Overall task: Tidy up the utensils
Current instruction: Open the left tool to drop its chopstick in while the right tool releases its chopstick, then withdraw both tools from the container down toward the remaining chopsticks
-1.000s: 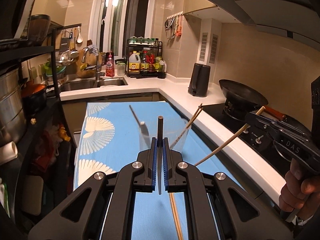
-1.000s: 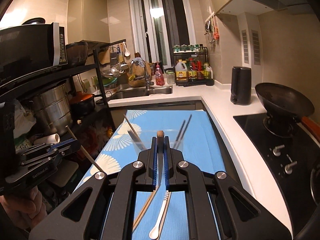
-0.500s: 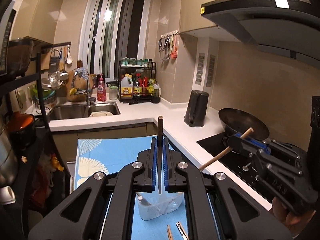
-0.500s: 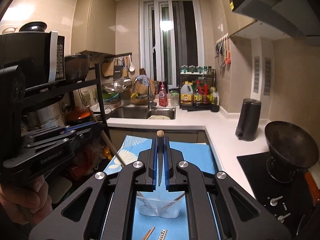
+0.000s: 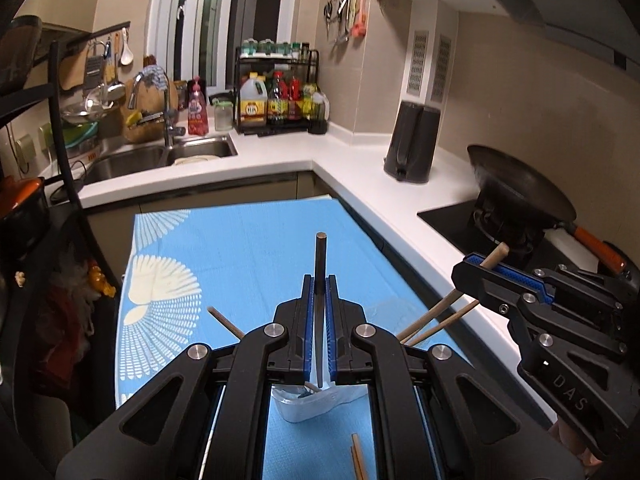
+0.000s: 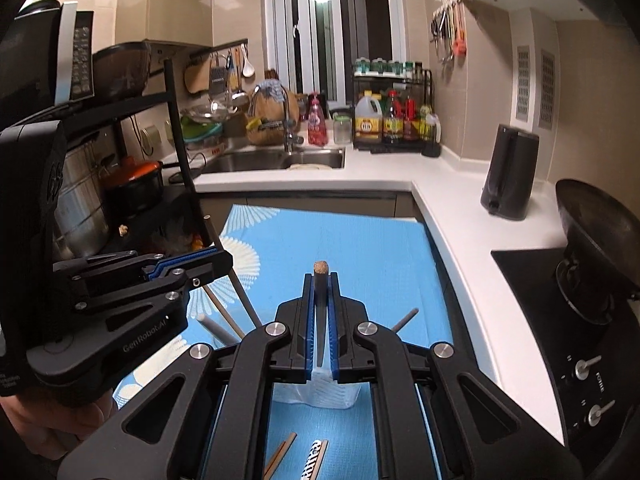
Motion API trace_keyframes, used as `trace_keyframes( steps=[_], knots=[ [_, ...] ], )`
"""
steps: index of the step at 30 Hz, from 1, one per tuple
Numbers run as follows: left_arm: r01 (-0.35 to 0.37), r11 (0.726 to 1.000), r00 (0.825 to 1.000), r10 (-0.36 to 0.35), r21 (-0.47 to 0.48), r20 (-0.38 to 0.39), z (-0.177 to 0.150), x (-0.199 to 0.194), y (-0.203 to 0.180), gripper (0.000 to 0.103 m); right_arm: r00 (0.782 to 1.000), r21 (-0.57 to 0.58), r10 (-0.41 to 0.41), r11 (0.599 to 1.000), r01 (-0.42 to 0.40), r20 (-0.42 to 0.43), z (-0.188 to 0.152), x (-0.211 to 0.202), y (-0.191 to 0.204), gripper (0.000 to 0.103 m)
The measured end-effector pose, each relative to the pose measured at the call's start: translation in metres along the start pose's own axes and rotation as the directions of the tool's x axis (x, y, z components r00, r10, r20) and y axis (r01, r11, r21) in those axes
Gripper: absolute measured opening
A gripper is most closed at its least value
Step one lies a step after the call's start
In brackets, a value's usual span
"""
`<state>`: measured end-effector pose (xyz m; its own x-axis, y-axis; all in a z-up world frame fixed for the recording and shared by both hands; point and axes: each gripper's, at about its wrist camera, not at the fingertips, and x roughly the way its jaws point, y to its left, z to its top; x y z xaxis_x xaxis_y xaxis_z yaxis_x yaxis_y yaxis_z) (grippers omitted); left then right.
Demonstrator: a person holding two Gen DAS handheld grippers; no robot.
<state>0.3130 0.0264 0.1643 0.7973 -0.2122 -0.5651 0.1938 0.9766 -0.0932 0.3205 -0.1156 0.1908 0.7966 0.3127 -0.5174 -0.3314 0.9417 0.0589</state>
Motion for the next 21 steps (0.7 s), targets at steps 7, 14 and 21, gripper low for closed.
trace_keyframes(
  steps=[7, 14, 21],
  knots=[
    [-0.015, 1.0, 0.999, 0.015, -0.003, 0.03, 0.006, -0.014, 0.004, 0.046, 0.999, -0.003, -0.038, 0.999, 0.038, 0.0, -0.001, -0.007, -0.002, 0.036],
    [-0.057, 0.998, 0.982, 0.055, 0.008, 0.179, 0.008, -0.084, -0.008, 0.057, 0.988, 0.01, -0.072, 0.997, 0.071, 0.135, 0.01, -0.071, -0.004, 0.039],
    [-0.06, 0.998, 0.963, 0.052, 0.023, 0.265, -0.041, -0.142, -0.028, 0.061, 0.966, 0.032, -0.101, 0.995, 0.097, 0.24, -0.019, -0.14, -0.005, 0.039]
  ],
)
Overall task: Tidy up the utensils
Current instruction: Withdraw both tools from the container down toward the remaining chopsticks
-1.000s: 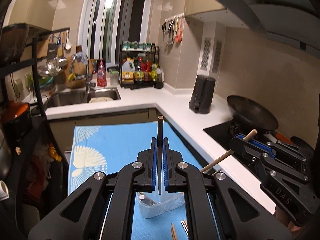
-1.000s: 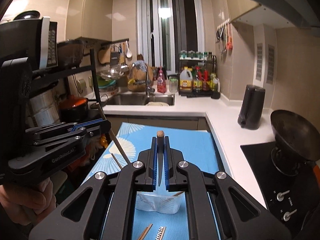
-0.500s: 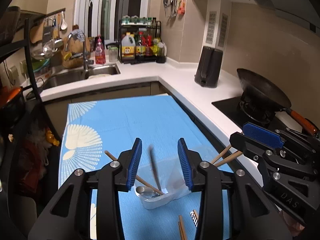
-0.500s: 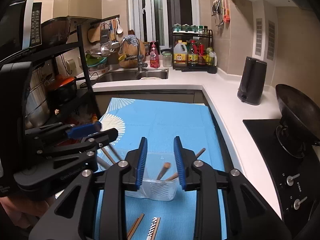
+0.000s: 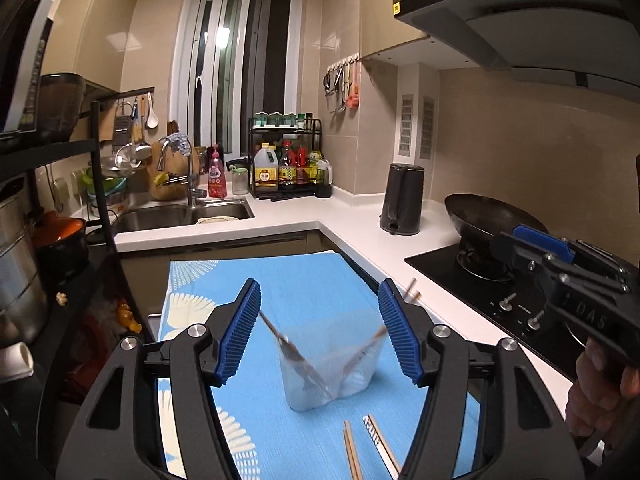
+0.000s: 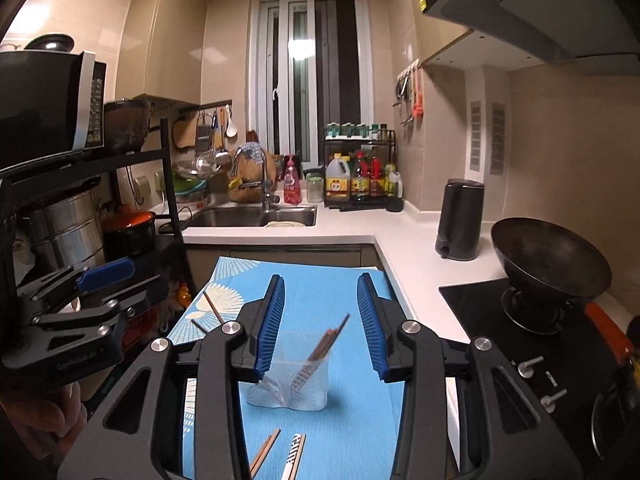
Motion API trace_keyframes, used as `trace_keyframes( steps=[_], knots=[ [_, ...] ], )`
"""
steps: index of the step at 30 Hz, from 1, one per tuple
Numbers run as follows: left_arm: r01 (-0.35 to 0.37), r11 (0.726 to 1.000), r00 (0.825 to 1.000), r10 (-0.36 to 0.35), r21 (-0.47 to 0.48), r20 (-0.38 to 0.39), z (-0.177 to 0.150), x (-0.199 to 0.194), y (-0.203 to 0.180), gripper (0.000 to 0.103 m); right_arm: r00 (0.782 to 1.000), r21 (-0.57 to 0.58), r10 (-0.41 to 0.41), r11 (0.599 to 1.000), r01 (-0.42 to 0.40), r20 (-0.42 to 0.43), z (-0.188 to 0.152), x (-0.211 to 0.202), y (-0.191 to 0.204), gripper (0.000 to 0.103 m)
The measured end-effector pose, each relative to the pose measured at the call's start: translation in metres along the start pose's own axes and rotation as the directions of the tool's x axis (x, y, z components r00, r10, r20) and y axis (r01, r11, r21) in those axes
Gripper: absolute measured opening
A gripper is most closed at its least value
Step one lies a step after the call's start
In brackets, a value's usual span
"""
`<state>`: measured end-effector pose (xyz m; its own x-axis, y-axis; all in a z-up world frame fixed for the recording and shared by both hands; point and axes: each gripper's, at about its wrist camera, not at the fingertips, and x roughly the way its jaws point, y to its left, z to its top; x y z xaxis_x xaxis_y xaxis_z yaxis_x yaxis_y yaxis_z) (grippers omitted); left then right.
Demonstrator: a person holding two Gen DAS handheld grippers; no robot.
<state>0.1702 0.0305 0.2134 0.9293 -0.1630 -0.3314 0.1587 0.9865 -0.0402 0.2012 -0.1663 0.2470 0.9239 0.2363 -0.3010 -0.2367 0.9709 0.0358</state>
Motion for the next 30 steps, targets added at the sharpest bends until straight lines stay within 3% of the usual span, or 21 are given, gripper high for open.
trace_keyframes(
  steps=[6, 10, 14, 19, 23, 30],
  knots=[
    [-0.018, 1.0, 1.0, 0.018, -0.02, 0.003, -0.067, -0.033, -0.01, 0.061, 1.0, 0.069, 0.01, 0.998, -0.011, 0.023, -0.049, -0.041, -0.007, 0.039],
    [-0.045, 0.996, 0.999, 0.044, -0.077, -0.012, -0.123, -0.042, -0.014, 0.06, 0.999, 0.093, 0.04, 0.995, -0.042, 0.018, -0.099, -0.057, -0.002, 0.031],
    [-0.091, 0.985, 0.993, 0.079, -0.144, -0.083, -0.186, -0.046, -0.019, 0.059, 0.998, 0.097, 0.065, 0.993, -0.063, -0.013, -0.162, -0.065, 0.011, 0.03],
    [-0.139, 0.98, 0.973, 0.109, -0.14, -0.205, -0.251, -0.045, -0.033, 0.037, 0.988, 0.06, 0.056, 0.997, -0.047, -0.147, -0.245, -0.054, 0.032, 0.026],
    [-0.149, 0.981, 0.965, 0.115, -0.128, -0.236, -0.273, -0.045, -0.033, 0.029, 0.969, 0.087, 0.072, 0.995, -0.053, -0.238, -0.282, -0.041, 0.032, 0.025],
    [-0.11, 0.98, 0.964, 0.064, -0.168, -0.257, -0.286, -0.039, -0.028, 0.019, 0.942, 0.11, 0.072, 0.993, -0.037, -0.328, -0.304, -0.016, 0.026, 0.025]
  ],
)
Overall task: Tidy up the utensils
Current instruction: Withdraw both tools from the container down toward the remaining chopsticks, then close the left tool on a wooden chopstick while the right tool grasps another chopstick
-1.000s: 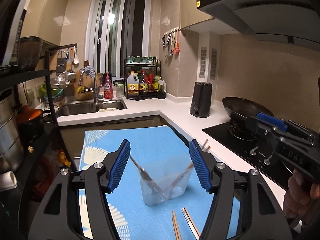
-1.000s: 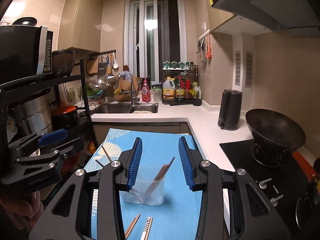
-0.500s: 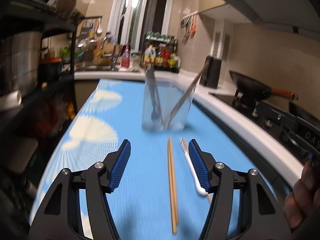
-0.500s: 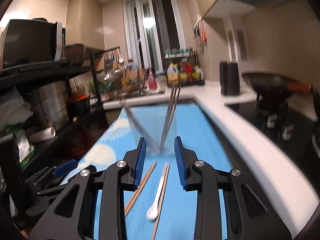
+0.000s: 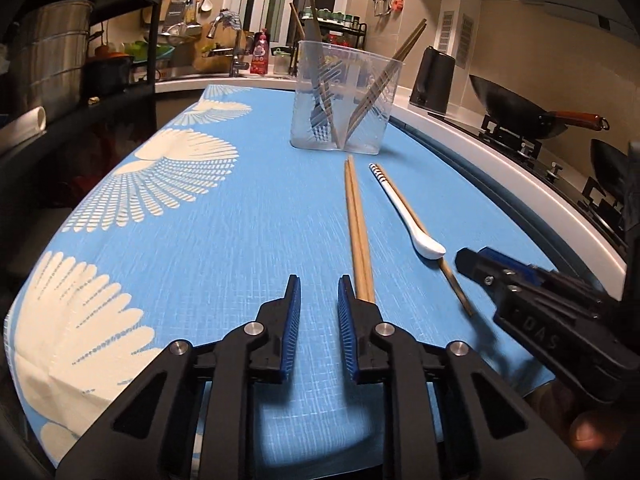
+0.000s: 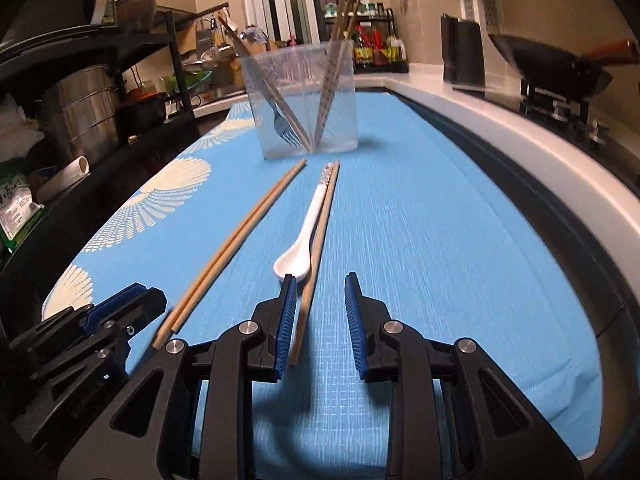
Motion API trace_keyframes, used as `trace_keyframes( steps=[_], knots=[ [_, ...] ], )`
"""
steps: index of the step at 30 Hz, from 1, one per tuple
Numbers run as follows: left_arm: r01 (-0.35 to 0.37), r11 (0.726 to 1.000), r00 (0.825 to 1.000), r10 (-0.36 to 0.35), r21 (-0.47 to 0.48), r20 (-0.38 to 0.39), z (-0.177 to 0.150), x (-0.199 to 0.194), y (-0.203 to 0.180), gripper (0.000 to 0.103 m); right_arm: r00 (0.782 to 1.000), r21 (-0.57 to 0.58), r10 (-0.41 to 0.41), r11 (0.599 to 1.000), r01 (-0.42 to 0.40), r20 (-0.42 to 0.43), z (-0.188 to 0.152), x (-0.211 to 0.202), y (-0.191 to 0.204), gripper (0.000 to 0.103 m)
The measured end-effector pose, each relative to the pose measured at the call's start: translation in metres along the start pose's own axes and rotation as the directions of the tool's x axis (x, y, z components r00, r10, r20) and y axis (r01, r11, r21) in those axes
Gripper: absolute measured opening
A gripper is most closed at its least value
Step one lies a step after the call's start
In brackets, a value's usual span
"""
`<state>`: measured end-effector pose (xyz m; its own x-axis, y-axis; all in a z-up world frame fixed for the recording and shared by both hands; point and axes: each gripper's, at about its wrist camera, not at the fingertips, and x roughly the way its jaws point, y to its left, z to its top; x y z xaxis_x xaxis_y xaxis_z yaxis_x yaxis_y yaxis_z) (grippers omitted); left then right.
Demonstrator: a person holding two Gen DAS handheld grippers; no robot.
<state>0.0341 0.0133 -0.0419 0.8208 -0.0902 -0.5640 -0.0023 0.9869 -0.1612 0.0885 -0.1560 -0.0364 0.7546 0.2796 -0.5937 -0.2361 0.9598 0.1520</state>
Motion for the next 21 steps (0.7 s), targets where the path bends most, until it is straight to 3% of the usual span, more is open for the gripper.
trace_keyframes(
  steps=[12, 17, 21],
  knots=[
    [0.072, 0.997, 0.997, -0.072, -0.002, 0.002, -0.001, 0.006, -0.009, 0.019, 1.0, -0.015, 0.012, 1.0, -0.013, -0.017, -0.002, 0.008, 0.001, 0.024],
    [0.097, 0.995, 0.995, -0.097, 0.009, 0.005, 0.0, 0.006, -0.014, 0.019, 1.0, -0.02, 0.008, 1.0, -0.009, -0.023, -0.002, 0.01, 0.003, 0.006],
    [0.105, 0.994, 0.994, -0.105, 0.001, 0.016, 0.0, 0.004, -0.016, 0.019, 1.0, -0.019, 0.008, 1.0, -0.009, -0.025, -0.001, 0.01, 0.002, 0.006]
  ],
)
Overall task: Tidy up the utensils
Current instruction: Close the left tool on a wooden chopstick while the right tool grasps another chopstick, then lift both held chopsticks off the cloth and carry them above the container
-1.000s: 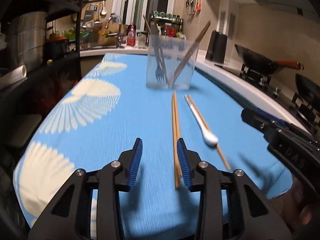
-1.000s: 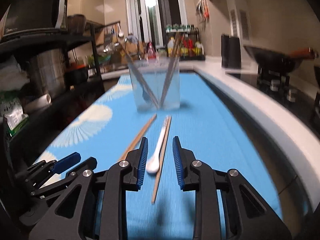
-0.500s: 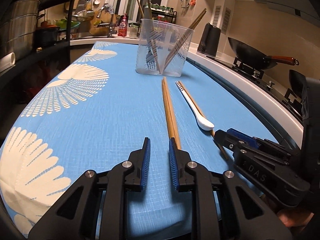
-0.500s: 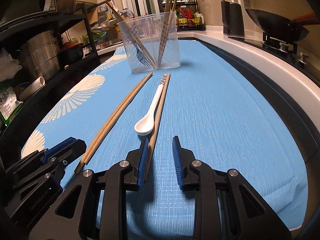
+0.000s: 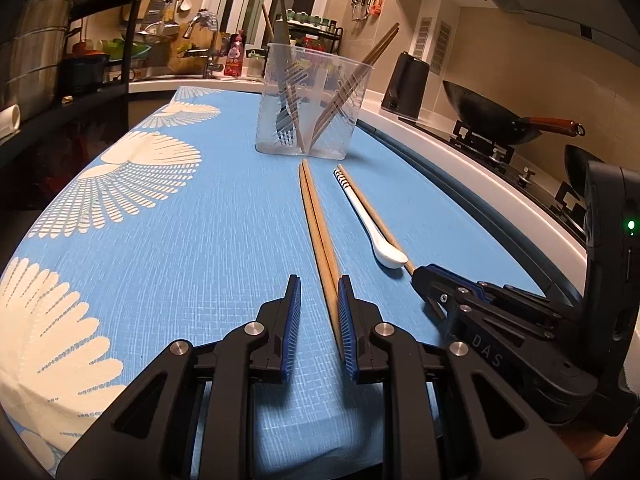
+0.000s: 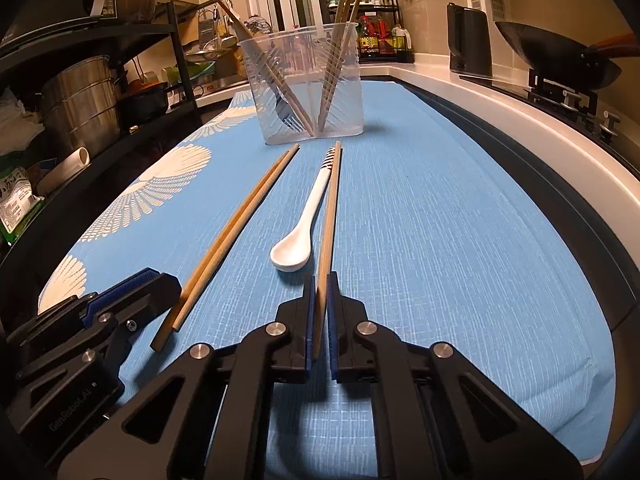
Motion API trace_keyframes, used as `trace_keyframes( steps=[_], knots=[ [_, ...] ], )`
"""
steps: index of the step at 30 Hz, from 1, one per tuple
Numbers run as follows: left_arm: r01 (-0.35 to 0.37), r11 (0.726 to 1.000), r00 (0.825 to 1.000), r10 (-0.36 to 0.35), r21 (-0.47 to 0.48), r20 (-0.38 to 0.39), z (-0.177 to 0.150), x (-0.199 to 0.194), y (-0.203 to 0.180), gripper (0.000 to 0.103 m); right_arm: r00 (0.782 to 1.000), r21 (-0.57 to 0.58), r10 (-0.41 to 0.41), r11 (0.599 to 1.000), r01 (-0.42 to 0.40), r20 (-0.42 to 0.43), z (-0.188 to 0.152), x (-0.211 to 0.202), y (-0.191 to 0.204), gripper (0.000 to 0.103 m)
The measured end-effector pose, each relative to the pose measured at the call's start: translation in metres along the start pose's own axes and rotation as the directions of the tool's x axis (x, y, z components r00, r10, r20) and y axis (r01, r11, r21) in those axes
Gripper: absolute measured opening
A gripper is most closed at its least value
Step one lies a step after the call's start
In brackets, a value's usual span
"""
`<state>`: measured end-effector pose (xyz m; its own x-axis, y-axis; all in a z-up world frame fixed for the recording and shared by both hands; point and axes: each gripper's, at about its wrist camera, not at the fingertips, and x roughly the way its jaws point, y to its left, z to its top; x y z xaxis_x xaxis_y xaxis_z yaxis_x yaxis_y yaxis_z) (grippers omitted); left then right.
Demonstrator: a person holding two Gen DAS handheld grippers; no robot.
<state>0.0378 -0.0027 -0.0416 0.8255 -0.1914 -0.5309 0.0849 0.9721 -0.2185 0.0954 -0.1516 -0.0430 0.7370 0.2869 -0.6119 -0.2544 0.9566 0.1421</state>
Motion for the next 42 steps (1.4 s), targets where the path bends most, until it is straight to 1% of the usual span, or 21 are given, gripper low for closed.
trace_keyframes(
  steps=[2, 4, 6, 9, 12, 17, 19, 24, 30, 35, 37, 42],
  knots=[
    [-0.003, 1.0, 1.0, 0.003, 0.01, -0.021, 0.0, 0.004, -0.002, 0.019, 1.0, 0.0, -0.013, 1.0, 0.013, 0.002, 0.0, -0.001, -0.001, 0.005],
    [-0.025, 0.999, 0.999, 0.026, 0.023, -0.038, -0.001, 0.009, -0.004, 0.016, 1.0, 0.008, -0.026, 1.0, 0.026, 0.005, -0.001, -0.001, -0.004, 0.005],
    [-0.03, 0.999, 0.999, 0.032, 0.038, -0.044, -0.001, 0.01, -0.006, 0.015, 0.999, 0.018, -0.039, 0.999, 0.039, 0.006, 0.0, -0.002, -0.008, 0.005],
    [-0.069, 0.996, 0.996, 0.073, 0.061, -0.053, -0.001, 0.014, -0.008, 0.012, 0.997, 0.03, -0.072, 0.997, 0.071, 0.008, 0.0, -0.004, -0.013, 0.005],
    [-0.092, 0.992, 0.994, 0.096, 0.092, -0.045, -0.001, 0.017, -0.012, 0.012, 0.996, 0.036, -0.092, 0.995, 0.091, 0.008, 0.0, -0.004, -0.016, 0.005],
    [-0.109, 0.986, 0.993, 0.113, 0.129, -0.026, -0.001, 0.02, -0.015, 0.011, 0.995, 0.027, -0.103, 0.994, 0.102, 0.01, 0.0, -0.003, -0.014, 0.005],
    [-0.114, 0.985, 0.993, 0.118, 0.128, -0.022, -0.001, 0.02, -0.015, 0.007, 0.995, 0.021, -0.101, 0.995, 0.101, 0.008, 0.001, -0.003, -0.014, 0.005],
    [-0.113, 0.987, 0.993, 0.116, 0.112, -0.022, -0.001, 0.018, -0.01, 0.006, 0.995, 0.009, -0.101, 0.995, 0.101, 0.006, 0.001, -0.003, -0.014, 0.005],
    [-0.147, 0.986, 0.989, 0.148, 0.083, -0.013, -0.004, 0.007, 0.001, 0.006, 0.985, 0.057, -0.169, 0.984, 0.168, 0.02, -0.002, -0.011, -0.025, 0.005],
    [-0.161, 0.982, 0.986, 0.164, 0.097, -0.018, -0.003, 0.01, 0.0, 0.007, 0.982, 0.084, -0.187, 0.979, 0.185, 0.012, -0.002, -0.011, -0.034, 0.007],
    [-0.163, 0.982, 0.986, 0.165, 0.094, -0.019, 0.0, 0.013, -0.001, 0.011, 0.984, 0.083, -0.18, 0.98, 0.179, 0.012, -0.001, -0.01, -0.034, 0.007],
    [-0.174, 0.98, 0.984, 0.176, 0.093, -0.012, 0.002, 0.018, -0.002, 0.012, 0.987, 0.092, -0.161, 0.983, 0.16, 0.011, 0.001, -0.007, -0.036, 0.009]
  ],
)
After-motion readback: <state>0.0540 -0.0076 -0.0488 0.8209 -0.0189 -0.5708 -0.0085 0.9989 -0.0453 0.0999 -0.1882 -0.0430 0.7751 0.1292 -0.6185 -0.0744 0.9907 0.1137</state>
